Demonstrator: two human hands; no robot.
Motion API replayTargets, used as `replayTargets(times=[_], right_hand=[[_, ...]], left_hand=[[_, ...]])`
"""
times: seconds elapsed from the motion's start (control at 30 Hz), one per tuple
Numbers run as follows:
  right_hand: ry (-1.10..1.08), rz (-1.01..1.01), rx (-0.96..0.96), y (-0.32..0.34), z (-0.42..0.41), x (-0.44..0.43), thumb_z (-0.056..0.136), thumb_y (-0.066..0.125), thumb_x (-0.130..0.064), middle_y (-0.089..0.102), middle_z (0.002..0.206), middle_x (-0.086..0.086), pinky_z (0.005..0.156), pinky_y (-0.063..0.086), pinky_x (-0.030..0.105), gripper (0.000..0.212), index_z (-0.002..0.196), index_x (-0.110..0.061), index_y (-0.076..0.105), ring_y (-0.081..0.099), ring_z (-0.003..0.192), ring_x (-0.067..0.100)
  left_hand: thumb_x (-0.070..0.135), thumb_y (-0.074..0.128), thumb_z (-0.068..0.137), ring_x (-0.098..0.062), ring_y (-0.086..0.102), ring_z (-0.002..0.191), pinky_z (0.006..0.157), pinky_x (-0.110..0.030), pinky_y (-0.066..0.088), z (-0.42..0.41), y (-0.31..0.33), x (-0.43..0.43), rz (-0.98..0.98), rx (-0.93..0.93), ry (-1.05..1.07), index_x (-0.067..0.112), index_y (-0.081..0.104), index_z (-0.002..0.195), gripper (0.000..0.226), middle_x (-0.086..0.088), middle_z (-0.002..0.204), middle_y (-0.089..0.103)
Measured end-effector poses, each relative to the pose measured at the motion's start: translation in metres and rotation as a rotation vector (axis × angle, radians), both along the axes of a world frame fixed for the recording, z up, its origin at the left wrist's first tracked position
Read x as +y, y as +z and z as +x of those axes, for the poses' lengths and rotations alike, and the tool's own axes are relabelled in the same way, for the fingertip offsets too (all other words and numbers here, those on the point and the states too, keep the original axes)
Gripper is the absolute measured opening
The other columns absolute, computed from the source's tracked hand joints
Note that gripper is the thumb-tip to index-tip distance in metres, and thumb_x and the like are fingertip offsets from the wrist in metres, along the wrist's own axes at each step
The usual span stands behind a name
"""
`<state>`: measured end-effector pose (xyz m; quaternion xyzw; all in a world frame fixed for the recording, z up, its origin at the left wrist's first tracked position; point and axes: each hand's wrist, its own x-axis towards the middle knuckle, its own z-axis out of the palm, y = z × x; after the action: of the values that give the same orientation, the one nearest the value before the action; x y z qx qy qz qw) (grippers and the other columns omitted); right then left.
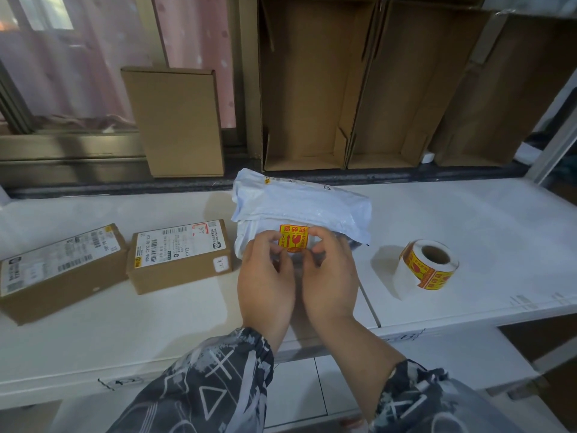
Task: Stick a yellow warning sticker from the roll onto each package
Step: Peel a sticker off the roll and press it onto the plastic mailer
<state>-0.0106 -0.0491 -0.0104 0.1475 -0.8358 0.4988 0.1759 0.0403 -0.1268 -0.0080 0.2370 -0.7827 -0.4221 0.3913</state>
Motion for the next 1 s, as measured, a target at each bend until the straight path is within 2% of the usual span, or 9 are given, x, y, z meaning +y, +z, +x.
replayTargets(times=[0.17, 0.33, 0.47, 0.57, 0.67, 0.77, 0.87, 0.93, 1.0], right_hand=[[-0.008, 0.008, -0.001, 0.002, 0.001, -0.001, 0.094, 0.068, -0.012, 0.056, 0.097, -0.01, 0.069, 0.055, 0.038, 0.036, 0.118, -0.038, 0.061, 0.062, 0.087, 0.015], [-0.013, 0.027, 0.008, 0.002, 0.001, 0.0, 0.093, 0.069, -0.012, 0.056, 0.096, -0.009, 0.069, 0.054, 0.037, 0.035, 0.118, -0.036, 0.061, 0.062, 0.086, 0.017], [-0.018, 0.042, 0.002, 0.003, 0.002, 0.0, 0.094, 0.068, -0.012, 0.055, 0.095, -0.01, 0.07, 0.055, 0.039, 0.034, 0.118, -0.036, 0.061, 0.062, 0.086, 0.018], [-0.021, 0.034, 0.018, 0.004, 0.004, 0.003, 0.096, 0.066, -0.017, 0.057, 0.097, -0.011, 0.071, 0.055, 0.037, 0.029, 0.118, -0.035, 0.062, 0.063, 0.085, 0.014], [-0.011, 0.008, 0.058, 0.01, 0.011, 0.012, 0.097, 0.063, -0.02, 0.061, 0.1, -0.011, 0.071, 0.052, 0.029, 0.022, 0.113, -0.034, 0.062, 0.063, 0.085, 0.009], [0.038, -0.033, 0.093, 0.023, 0.015, 0.025, 0.096, 0.063, -0.019, 0.059, 0.099, -0.012, 0.07, 0.053, 0.029, 0.019, 0.106, -0.035, 0.062, 0.061, 0.081, 0.007], [0.073, -0.083, 0.157, 0.038, 0.01, 0.048, 0.095, 0.064, -0.02, 0.059, 0.097, -0.011, 0.072, 0.054, 0.032, 0.015, 0.102, -0.032, 0.063, 0.061, 0.081, 0.007], [0.015, -0.06, 0.205, 0.043, 0.0, 0.069, 0.092, 0.066, -0.02, 0.061, 0.095, -0.009, 0.075, 0.051, 0.031, 0.014, 0.103, -0.029, 0.065, 0.06, 0.085, 0.007], [-0.113, 0.028, 0.245, 0.044, -0.013, 0.093, 0.089, 0.067, -0.022, 0.063, 0.095, -0.011, 0.081, 0.042, 0.031, 0.015, 0.103, -0.029, 0.066, 0.058, 0.093, 0.012]], left_hand=[[0.012, 0.066, 0.094, 0.004, 0.057, 0.087, 0.07, -0.008, 0.04, 0.001, 0.002, 0.001, 0.01, 0.002, 0.011, 0.027, 0.064, 0.112, 0.023, 0.012, 0.096, 0.062], [0.012, 0.065, 0.095, -0.007, 0.06, 0.088, 0.072, -0.015, 0.042, 0.003, 0.003, 0.002, 0.004, 0.008, 0.019, 0.025, 0.065, 0.109, 0.019, 0.009, 0.097, 0.064], [0.012, 0.067, 0.094, -0.006, 0.06, 0.087, 0.071, -0.012, 0.042, 0.005, 0.004, 0.002, -0.006, 0.008, 0.023, 0.025, 0.064, 0.103, 0.016, 0.008, 0.098, 0.063], [0.017, 0.067, 0.094, -0.008, 0.063, 0.083, 0.073, -0.027, 0.052, 0.007, 0.005, 0.004, 0.01, 0.014, 0.016, 0.026, 0.062, 0.098, 0.011, 0.008, 0.098, 0.063], [0.023, 0.066, 0.094, -0.007, 0.065, 0.078, 0.072, -0.037, 0.056, 0.011, 0.01, 0.007, 0.024, 0.031, -0.011, 0.027, 0.062, 0.095, 0.006, 0.009, 0.093, 0.065], [0.029, 0.065, 0.094, -0.008, 0.064, 0.076, 0.069, -0.033, 0.053, 0.014, 0.013, 0.016, -0.08, 0.048, -0.113, 0.026, 0.06, 0.097, 0.006, 0.01, 0.087, 0.065], [0.02, 0.067, 0.094, -0.01, 0.061, 0.077, 0.068, -0.026, 0.047, 0.013, 0.014, 0.03, -0.195, 0.043, -0.262, 0.022, 0.062, 0.1, 0.008, 0.009, 0.088, 0.066], [0.016, 0.069, 0.092, -0.002, 0.055, 0.076, 0.067, -0.015, 0.041, 0.009, 0.014, 0.043, -0.275, 0.021, -0.369, 0.021, 0.063, 0.102, 0.012, 0.011, 0.089, 0.062], [0.016, 0.066, 0.093, 0.0, 0.053, 0.076, 0.068, -0.009, 0.039, 0.004, 0.016, 0.057, -0.317, 0.011, -0.456, 0.022, 0.063, 0.103, 0.013, 0.015, 0.089, 0.058]])
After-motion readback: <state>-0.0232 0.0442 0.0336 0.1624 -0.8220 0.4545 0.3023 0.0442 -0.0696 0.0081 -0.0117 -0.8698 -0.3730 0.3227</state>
